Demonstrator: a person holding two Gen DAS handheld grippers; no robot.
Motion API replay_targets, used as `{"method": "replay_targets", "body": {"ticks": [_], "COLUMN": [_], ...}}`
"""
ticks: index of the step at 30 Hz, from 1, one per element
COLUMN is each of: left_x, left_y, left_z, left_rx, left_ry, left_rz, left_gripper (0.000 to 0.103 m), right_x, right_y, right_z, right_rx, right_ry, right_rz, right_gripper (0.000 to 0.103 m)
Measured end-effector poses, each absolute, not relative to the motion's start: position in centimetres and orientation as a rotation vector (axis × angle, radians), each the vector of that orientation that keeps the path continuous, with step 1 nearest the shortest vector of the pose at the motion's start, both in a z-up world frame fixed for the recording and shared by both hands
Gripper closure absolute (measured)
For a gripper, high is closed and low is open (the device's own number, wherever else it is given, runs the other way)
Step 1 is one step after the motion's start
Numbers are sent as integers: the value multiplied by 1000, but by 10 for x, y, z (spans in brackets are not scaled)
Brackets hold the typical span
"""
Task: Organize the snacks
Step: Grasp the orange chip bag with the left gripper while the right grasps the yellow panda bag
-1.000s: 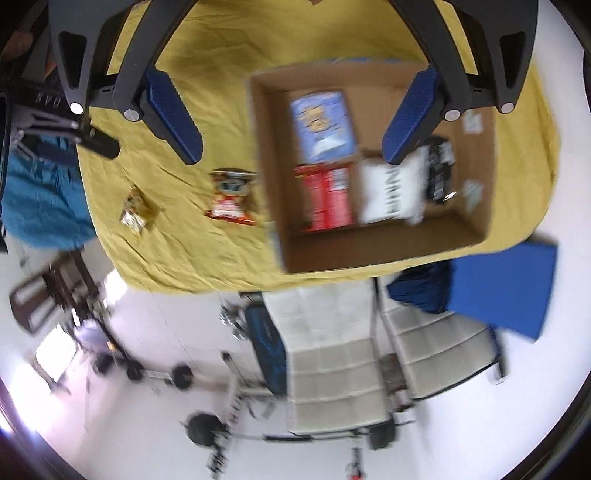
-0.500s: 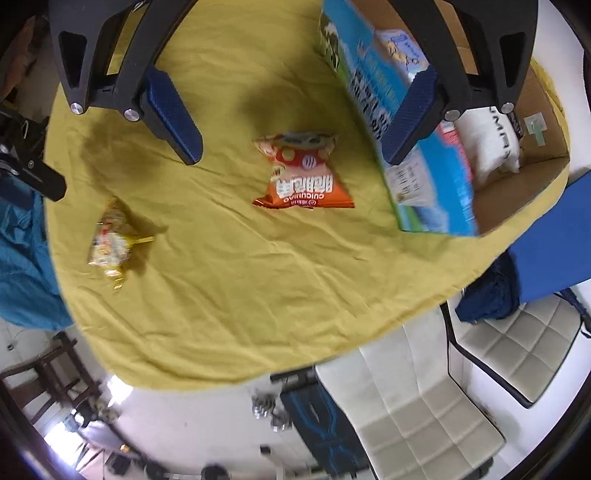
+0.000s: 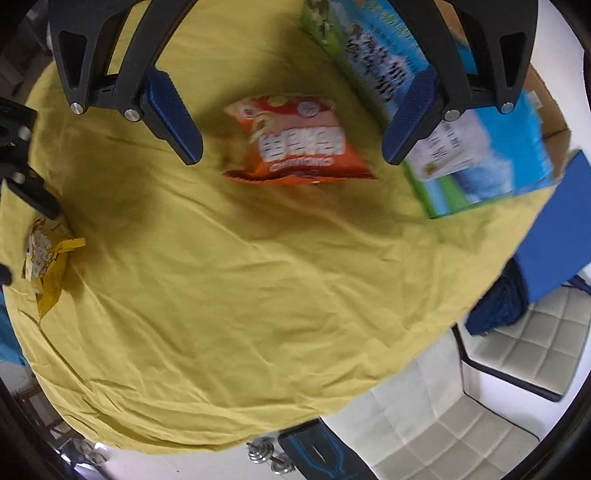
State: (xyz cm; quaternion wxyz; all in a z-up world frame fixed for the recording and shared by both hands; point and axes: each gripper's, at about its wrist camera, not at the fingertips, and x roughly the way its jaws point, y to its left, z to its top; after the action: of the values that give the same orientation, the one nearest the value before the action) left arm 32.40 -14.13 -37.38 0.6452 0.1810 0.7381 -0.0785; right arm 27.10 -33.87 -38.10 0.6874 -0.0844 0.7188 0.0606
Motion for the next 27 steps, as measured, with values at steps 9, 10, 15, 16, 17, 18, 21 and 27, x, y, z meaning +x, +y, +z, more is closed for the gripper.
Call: {"method": "replay_targets", "body": {"ticks": [9,10,15,16,17,18,21,27], "left_x": [327,327,321,319,318,317,316,317], "left_y": [-137,-135,-134,-137,-139,-142,-149,-143], "left_z": [-402,-407,-416,-414,-413,-412,-411,-418], "left_rx": [370,352,211,200,185,168,136,85], "left_ry": [1793,1812,1842,1829,1821,1817,1797,1765], "left_rz": [-142,-133,-135,-142,-148,-155,-160,-162], "left_gripper": [29,36,51,52,52,52,52,52], "right_x": [289,290,282,280,279,276,273,257], "right_y": [-354,-358,-376,-379,-381,-383,-383,-377], "right_z": [-408,-409,-419,-421,-423,-425,-430,-421], "right_rx": [-34,6,188,203,216,227,217,183], "right_ry": [1702,1718,1785,1786,1787,1784,1760,1743], "right_rz": [122,111,54,48,45,43,54,37], "right_gripper": [29,34,44,47,47,47,47,46]}}
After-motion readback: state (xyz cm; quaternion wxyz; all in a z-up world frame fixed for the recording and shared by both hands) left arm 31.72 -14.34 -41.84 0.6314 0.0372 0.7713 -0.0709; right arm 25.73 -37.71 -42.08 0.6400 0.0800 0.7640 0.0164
